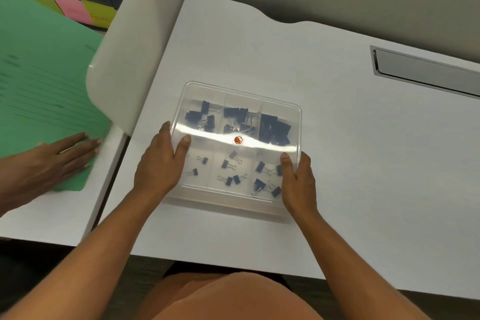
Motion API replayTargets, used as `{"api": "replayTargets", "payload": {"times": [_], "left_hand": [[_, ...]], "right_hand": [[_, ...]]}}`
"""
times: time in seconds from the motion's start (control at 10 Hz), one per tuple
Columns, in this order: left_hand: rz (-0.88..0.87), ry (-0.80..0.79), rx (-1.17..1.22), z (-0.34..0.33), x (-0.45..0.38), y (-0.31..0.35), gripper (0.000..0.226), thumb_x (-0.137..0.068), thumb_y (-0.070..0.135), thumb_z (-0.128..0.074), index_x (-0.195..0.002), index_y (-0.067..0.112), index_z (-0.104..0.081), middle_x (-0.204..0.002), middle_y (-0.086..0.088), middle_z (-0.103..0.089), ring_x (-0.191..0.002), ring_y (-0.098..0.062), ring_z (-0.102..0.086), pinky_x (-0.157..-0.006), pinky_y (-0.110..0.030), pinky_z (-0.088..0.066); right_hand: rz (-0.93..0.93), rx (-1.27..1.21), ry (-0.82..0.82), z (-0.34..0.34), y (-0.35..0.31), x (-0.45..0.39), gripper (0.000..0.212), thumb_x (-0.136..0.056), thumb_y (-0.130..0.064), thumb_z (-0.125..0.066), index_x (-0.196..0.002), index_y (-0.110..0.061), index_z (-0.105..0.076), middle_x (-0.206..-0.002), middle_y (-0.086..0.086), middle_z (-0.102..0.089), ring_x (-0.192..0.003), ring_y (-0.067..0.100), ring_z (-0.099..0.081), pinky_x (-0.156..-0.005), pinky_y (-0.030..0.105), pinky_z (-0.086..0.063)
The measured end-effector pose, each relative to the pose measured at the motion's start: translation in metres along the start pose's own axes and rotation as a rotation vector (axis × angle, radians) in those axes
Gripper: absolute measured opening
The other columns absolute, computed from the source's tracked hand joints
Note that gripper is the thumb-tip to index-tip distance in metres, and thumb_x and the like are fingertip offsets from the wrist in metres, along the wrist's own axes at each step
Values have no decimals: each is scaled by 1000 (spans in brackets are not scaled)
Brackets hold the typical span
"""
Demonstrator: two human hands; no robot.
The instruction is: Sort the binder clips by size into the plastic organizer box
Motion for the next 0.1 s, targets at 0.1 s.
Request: {"api": "replayTargets", "payload": {"times": [0.1], "left_hand": [[25, -49, -9, 7, -1, 3, 89, -97, 74, -34, -167, 25, -10, -170, -11, -28, -153, -33, -34, -121, -53, -33]], "right_hand": [[-108, -59, -68, 6, -4, -4, 61, -106, -58, -39, -158, -29, -28, -152, -3, -47, -134, 18, -52, -102, 34, -51]]}}
Point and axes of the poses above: each hand's wrist, its own x-axis away from the middle knuckle, its own z-axis out of the back of the hand, y = z × x, the point moved 2 cm from there along -x, towards the middle knuckle
